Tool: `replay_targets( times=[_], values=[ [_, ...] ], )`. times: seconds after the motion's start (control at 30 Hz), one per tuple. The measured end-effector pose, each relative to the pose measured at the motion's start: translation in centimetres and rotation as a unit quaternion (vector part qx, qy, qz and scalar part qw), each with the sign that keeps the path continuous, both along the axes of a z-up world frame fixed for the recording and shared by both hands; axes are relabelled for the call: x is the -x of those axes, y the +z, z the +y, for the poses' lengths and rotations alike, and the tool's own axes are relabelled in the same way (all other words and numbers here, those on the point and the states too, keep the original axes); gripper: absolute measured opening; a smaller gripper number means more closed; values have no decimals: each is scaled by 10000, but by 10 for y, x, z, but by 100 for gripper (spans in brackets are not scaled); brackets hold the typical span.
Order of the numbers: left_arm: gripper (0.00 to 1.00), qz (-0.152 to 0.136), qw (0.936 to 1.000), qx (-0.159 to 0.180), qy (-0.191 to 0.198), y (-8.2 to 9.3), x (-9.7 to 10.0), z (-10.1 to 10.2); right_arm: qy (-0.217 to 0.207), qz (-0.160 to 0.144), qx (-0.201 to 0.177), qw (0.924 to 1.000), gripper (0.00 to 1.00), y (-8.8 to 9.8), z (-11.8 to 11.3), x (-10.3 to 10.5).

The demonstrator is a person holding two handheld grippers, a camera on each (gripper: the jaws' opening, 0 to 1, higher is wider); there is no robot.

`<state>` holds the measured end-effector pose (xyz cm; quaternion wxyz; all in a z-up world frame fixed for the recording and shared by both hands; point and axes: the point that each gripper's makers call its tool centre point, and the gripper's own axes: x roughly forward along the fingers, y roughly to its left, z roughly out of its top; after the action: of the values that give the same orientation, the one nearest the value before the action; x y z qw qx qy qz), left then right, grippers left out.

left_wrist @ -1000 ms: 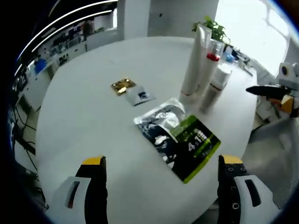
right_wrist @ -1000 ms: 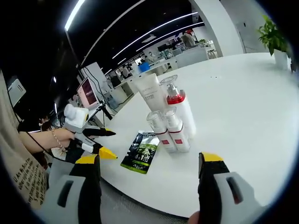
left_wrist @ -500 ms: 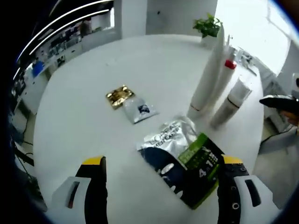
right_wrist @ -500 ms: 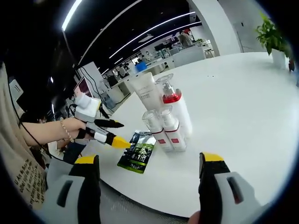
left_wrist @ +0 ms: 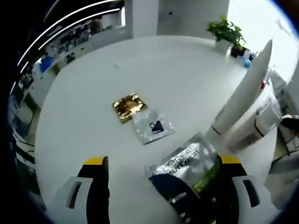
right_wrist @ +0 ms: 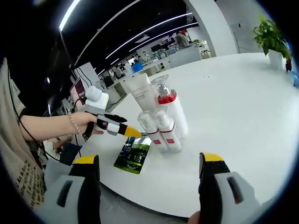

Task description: Arrange the skincare products in the storage area until every visible bottle or jar stands upright without overlapping.

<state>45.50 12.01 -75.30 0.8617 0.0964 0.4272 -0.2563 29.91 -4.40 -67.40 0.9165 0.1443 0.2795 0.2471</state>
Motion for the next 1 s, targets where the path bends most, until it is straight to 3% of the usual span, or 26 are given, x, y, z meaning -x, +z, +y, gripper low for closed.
replay_targets(
  times=[0.4, 0.57, 0.73, 1.0],
  values=[
    [83, -100, 9996, -52, 276, -7, -27, -13, -72, 21, -31, 10000, 88, 0, -2, -1],
    [70, -210, 9988, -95, 438, -8, -40, -14, -68, 29, -30, 10000, 88, -1, -2, 0],
    [70, -166, 9974, 41, 706, -10, -48, -20, -96, 38, -53, 9999, 88, -1, -3, -1],
    [66, -356, 9933, -13, 1104, -10, -61, -26, -124, 77, -75, 9999, 88, -2, -4, -1]
  ],
)
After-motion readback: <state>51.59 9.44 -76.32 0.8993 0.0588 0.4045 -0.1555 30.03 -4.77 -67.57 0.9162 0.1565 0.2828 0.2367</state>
